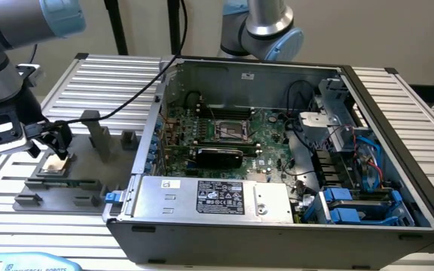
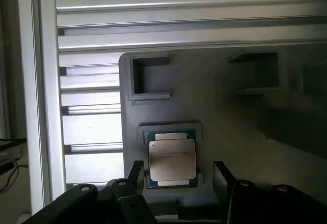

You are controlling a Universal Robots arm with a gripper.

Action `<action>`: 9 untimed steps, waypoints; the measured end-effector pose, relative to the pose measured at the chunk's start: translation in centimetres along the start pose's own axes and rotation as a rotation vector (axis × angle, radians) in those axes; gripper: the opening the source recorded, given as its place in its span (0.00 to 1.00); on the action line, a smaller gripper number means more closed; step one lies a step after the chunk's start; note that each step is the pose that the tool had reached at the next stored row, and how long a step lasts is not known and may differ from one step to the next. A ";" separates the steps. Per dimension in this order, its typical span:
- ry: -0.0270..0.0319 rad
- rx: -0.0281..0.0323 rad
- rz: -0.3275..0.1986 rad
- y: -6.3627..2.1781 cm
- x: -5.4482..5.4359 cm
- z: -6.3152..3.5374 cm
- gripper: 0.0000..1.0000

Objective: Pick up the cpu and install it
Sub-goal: 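Pick up the cpu and move it towards the insertion slot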

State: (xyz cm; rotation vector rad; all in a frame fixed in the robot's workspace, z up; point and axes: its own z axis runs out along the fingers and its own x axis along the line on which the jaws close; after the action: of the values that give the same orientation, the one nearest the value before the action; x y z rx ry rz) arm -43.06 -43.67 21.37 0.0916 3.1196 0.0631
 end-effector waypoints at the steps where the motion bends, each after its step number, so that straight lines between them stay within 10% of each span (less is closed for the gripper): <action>1: 0.0001 0.0000 -0.001 0.00 0.0 0.18 0.65; 9: 0.0003 -0.0001 -0.006 0.07 0.1 1.64 0.73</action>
State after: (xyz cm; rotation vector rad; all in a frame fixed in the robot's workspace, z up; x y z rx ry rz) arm -43.08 -43.53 19.73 0.0829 3.1200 0.0631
